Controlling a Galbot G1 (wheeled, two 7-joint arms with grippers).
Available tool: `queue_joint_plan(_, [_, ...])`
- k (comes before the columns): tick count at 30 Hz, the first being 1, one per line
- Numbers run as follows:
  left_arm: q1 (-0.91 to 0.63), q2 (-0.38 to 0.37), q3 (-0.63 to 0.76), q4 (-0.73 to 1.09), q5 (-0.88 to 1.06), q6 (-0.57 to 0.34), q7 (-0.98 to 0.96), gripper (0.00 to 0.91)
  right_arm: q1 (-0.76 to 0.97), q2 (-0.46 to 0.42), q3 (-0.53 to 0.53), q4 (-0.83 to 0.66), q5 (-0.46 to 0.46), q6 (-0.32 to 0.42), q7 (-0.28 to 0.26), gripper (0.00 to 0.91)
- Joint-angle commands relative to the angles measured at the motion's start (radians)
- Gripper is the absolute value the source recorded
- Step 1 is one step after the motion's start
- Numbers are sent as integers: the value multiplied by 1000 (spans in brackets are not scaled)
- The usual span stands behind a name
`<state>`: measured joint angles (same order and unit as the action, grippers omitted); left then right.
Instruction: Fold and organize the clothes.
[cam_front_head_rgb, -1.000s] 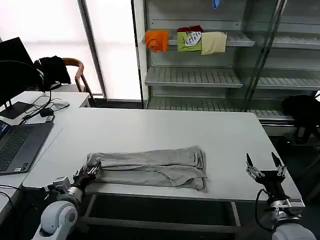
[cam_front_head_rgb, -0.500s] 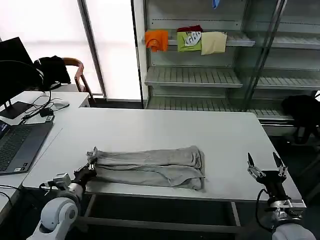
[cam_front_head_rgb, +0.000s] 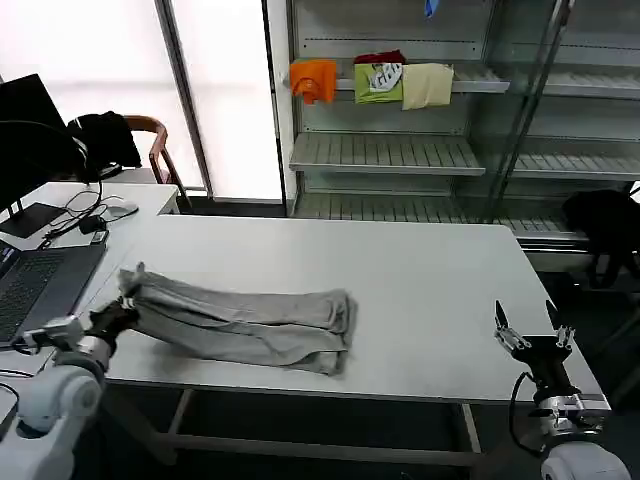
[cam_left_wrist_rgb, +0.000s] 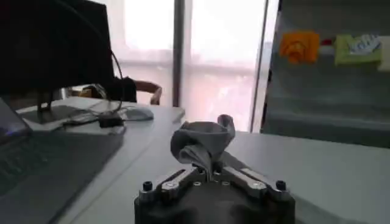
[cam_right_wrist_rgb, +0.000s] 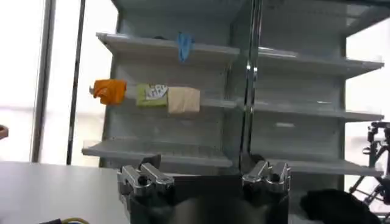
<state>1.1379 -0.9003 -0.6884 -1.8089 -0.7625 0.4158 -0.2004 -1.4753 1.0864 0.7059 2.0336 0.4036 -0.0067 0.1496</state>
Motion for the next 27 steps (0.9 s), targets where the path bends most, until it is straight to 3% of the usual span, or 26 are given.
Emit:
queue_joint_plan(1, [-27,82,-125,-187,-53,60,-13,0,10,2,-2,4,0,-8,0,907])
queue_joint_plan(5, [6,8,46,-311,37,71,1,10,11,4,-3,5,0,-10,1,907])
queue_joint_plan(15, [-47,-196,481,-307,323,22,1,10,20,11,-17,9,-7,-19,0,907])
queue_joint_plan(27, [-116,-280,589,-121,383,-4,3,20,19,16,-24,13,-8,-19,-1,907])
